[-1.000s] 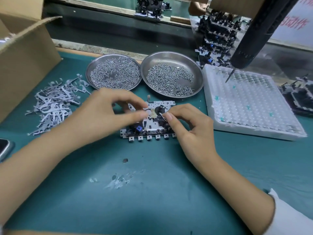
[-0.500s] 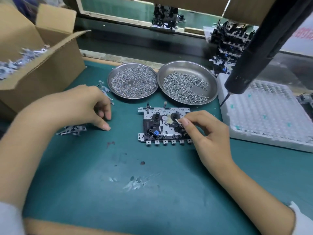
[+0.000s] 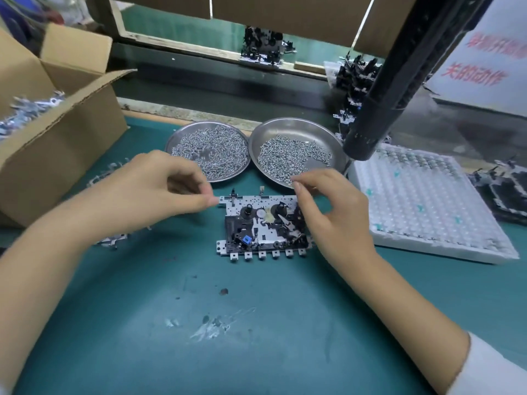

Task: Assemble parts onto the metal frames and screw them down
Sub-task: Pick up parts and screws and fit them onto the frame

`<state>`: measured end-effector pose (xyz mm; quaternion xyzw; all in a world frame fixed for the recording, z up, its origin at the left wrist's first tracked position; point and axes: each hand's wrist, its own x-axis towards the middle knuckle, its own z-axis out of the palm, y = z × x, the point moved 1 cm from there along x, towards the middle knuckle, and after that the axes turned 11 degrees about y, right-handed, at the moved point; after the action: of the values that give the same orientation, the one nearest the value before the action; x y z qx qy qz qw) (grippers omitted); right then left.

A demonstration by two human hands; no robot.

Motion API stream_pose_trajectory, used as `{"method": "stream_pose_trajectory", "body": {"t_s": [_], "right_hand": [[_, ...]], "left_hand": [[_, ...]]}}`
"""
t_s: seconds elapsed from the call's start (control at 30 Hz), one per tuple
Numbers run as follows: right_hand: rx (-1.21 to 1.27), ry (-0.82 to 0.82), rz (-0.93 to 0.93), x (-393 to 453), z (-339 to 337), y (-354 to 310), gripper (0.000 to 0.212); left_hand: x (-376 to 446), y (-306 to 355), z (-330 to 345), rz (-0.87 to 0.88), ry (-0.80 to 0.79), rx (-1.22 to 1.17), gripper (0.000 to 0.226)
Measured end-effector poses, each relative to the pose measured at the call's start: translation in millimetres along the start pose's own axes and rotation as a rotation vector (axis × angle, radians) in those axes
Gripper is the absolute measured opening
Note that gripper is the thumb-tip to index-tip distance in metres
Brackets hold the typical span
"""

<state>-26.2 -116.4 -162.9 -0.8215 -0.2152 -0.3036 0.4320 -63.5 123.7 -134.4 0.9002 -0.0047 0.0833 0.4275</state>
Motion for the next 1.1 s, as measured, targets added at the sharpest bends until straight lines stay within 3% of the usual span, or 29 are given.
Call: {"method": "stream_pose_trajectory", "body": {"t_s": [0.13, 0.27, 0.43, 0.63, 0.77, 0.93, 1.1], "right_hand": [[-0.301, -0.241, 0.087, 36, 7, 16, 0.035], [-0.436, -0.438, 0.287, 60, 15, 31, 0.033], [-0.379, -0.345, 0.276, 64, 17, 38, 0.012], [-0.275, -0.266, 0.175, 53, 15, 43, 0.012], [-0.188, -0.182, 0.201, 50, 13, 46, 0.020], [0.094, -0.014, 0.344, 46, 7, 37, 0.025], [0.406, 0.024, 0.566, 42, 3, 30, 0.029]], "left_hand": [[-8, 17, 33, -0.019, 0.158, -0.404, 0.021], [-13, 19, 62, -0.052, 0.341, -0.493, 0.015], [-9, 20, 80, 0.013, 0.513, -0.436, 0.008], [6, 26, 91, 0.099, 0.526, -0.387, 0.015], [6, 22, 91, 0.085, 0.527, -0.437, 0.019], [4, 21, 92, 0.046, 0.536, -0.487, 0.024], [3, 21, 92, 0.031, 0.528, -0.513, 0.023]]}}
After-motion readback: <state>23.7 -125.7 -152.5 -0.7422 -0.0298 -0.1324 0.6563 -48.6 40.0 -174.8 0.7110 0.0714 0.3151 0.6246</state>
